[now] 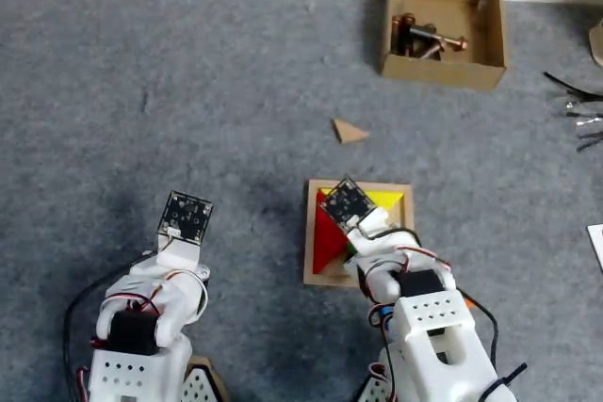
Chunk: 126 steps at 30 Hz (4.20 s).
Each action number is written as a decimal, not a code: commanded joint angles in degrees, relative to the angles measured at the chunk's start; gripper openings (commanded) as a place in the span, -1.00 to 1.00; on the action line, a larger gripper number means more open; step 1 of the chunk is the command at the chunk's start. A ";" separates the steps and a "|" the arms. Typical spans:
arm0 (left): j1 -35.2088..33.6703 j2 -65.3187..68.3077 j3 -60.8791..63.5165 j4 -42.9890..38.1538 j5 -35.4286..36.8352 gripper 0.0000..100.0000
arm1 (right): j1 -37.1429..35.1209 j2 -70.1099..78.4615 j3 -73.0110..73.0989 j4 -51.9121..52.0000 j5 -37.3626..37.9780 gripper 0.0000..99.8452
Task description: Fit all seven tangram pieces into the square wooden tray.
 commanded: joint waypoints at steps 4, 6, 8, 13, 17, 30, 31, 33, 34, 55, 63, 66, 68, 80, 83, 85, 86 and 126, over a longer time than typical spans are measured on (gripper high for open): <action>-0.75 -0.84 1.19 0.18 0.35 -0.98 | 2.42 -1.27 -0.66 2.51 0.79 -0.90; -0.75 -0.84 1.19 0.18 0.35 -0.98 | 2.33 -1.27 -0.66 3.21 0.79 -0.87; -0.75 -0.84 1.19 0.18 0.35 -0.98 | 2.15 -1.27 -0.66 3.21 0.79 -0.78; -0.75 -0.84 1.19 0.18 0.35 -0.97 | 2.15 -1.27 -0.48 3.21 0.79 -0.67; -0.75 -0.84 1.19 0.18 0.35 -0.97 | 2.15 -1.27 -0.66 3.91 0.70 -0.66; -0.75 -0.84 1.19 0.18 0.35 -0.97 | -1.36 -1.63 -0.84 8.84 0.35 -0.66; -0.75 -0.84 1.19 0.18 0.35 -0.97 | -1.36 -1.71 -1.10 8.84 0.35 -0.66; -0.75 -0.84 1.19 0.18 0.35 -0.97 | -1.10 -1.36 -2.24 9.54 -0.09 -0.62; -0.75 -0.84 1.19 0.18 0.35 -0.97 | -1.10 -1.54 -3.12 10.33 -1.23 -0.58; -0.75 -0.84 1.19 0.18 0.35 -0.97 | -1.01 -1.80 -21.85 25.19 -9.85 -0.42; -0.75 -0.84 1.19 0.18 0.44 -0.97 | 8.84 -1.80 -31.69 32.31 -12.66 -0.42; -0.75 -0.84 1.19 0.18 0.44 -0.97 | 14.55 -1.89 -32.57 32.92 -12.66 -0.42; -0.75 -0.84 1.19 0.18 0.44 -0.98 | 17.63 -1.89 -30.81 32.92 -12.66 -0.42; -0.84 -0.84 1.19 0.18 0.70 -0.98 | 15.25 -1.63 -27.47 52.97 -13.01 -0.42; -0.84 -0.84 1.19 0.09 0.70 -0.98 | 13.41 -1.80 -28.00 55.25 -13.10 -0.42; -0.84 -0.84 1.19 0.09 0.70 -0.98 | 12.79 -1.80 -27.82 53.93 -12.92 -0.42; -0.84 -0.84 1.19 0.09 0.70 -0.98 | 11.74 -1.80 -27.82 53.67 -12.57 -0.42; -0.84 -0.84 1.19 0.09 0.70 -0.98 | 2.68 -1.36 -11.30 41.89 4.04 -0.42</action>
